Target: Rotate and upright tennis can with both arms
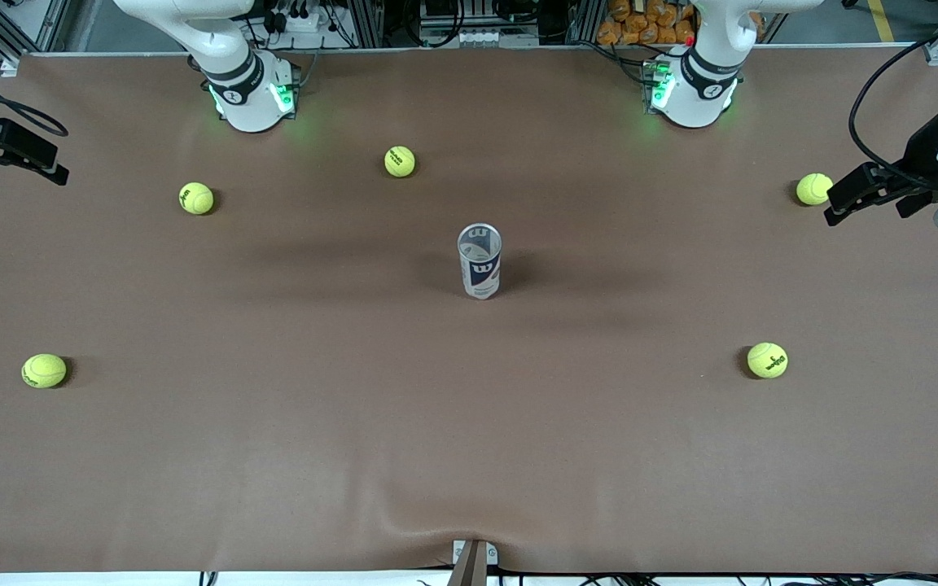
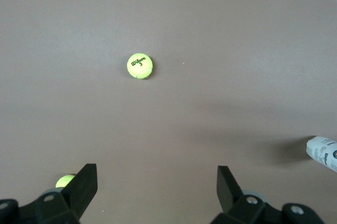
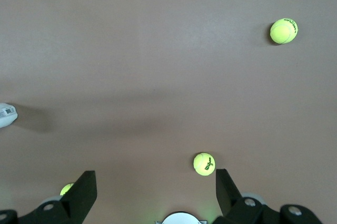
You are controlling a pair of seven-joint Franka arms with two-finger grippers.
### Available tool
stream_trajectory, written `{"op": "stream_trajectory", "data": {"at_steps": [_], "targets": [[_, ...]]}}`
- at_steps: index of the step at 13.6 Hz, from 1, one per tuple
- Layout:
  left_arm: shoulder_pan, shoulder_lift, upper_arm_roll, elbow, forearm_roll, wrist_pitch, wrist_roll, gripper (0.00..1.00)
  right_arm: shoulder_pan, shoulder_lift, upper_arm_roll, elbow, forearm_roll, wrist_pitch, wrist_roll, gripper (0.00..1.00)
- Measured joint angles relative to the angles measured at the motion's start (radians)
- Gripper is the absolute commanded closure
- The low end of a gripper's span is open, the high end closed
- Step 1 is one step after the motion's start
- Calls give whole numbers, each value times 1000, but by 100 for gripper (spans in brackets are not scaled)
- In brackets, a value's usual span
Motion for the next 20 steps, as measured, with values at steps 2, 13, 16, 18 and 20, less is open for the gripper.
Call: {"op": "stream_trajectory", "data": {"at_steps": [2, 13, 16, 18, 20], "targets": [[1, -2, 2, -4, 0, 2, 8, 0, 0, 0, 0, 0, -1, 0, 0, 0], [6, -2, 4, -6, 0, 9, 28, 0, 0, 0, -1, 0, -12, 1, 0, 0], [7, -2, 4, -6, 6, 9, 31, 0, 0, 0, -1, 0, -12, 2, 0, 0], [7, -2, 4, -6, 8, 9, 34, 0, 0, 0, -1, 0, -12, 2, 0, 0], [7, -2, 4, -6, 8, 9, 42, 0, 0, 0, 0, 0, -12, 3, 0, 0]]}}
